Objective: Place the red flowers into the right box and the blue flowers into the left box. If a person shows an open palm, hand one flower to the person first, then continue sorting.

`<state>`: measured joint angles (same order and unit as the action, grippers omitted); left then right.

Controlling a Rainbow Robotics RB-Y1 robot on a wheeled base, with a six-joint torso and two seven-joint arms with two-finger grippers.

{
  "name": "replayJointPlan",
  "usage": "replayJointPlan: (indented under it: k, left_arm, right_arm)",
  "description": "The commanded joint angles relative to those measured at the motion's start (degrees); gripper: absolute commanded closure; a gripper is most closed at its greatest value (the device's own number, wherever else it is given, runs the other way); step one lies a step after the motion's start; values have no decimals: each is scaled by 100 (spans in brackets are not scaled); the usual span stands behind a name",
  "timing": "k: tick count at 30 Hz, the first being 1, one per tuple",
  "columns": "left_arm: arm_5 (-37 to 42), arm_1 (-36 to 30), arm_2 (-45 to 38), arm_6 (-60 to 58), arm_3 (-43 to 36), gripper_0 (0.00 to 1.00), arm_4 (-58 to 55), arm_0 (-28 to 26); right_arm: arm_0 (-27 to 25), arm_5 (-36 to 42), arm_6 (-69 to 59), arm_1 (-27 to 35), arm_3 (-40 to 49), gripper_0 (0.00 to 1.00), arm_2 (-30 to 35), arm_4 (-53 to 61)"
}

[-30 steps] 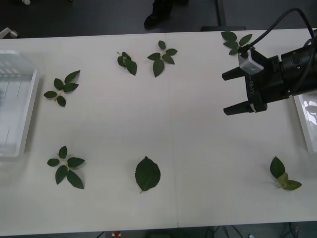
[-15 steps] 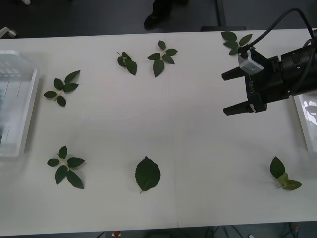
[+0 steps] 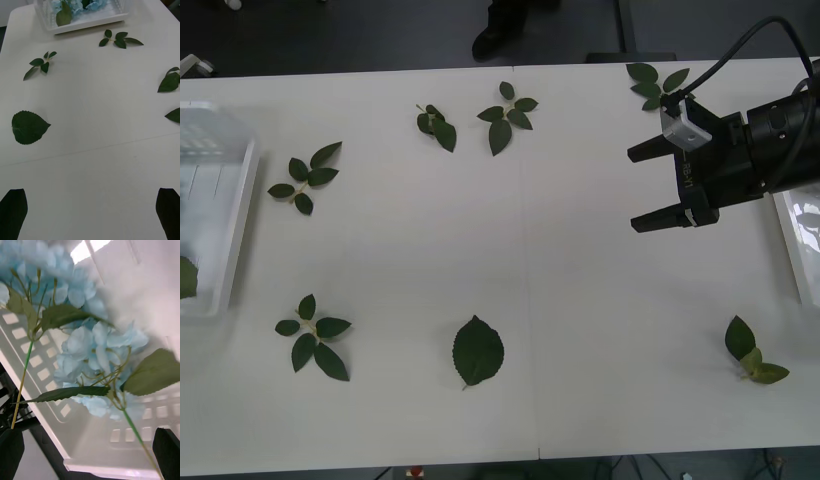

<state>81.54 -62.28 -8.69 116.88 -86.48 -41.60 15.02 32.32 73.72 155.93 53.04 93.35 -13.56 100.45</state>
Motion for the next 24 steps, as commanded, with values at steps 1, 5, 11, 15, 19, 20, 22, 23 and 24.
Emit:
replayJointPlan:
  k: [1,5,11,15,19,20,22,23,24]
  left_arm:
    - [600,-91,-906,538,-853,0,-780,-228]
    - [442,252,-1267,538,-1573,0,-1527,-597]
    - [-841,928,-897,556,-2329,0,-2177,-1265]
    - [-1773,1060,-89,591,-2593,0,-2459,-1415]
    - [-2353,1078,816,538,-2900,0,-2230,-1344]
    - [-2362,1087,896,520,-2953,0,-2177,-1327]
    - [-2256,1333,1019,476,-3190,0,-2081,-1274]
    - [-2133,1464,1019,468,-3296,0,-2063,-1256]
    - [-2045,1552,1010,468,-3366,0,-2046,-1239]
  right_arm:
    - [-7,-51,-93,-119,157,0,-7,62]
    - [-7,-51,-93,-119,157,0,-7,62]
    - [-7,-51,-93,-119,157,0,-7,62]
    - [-7,-51,-93,-119,157,0,-7,62]
    - [-7,-51,-93,-119,157,0,-7,62]
    - [-7,-51,-93,-119,157,0,-7,62]
    - [-7,-51,-93,-119,157,0,-7,62]
    - [-7,-51,-93,-119,157,0,-7,62]
    - [-7,-51,-93,-119,157,0,-7,62]
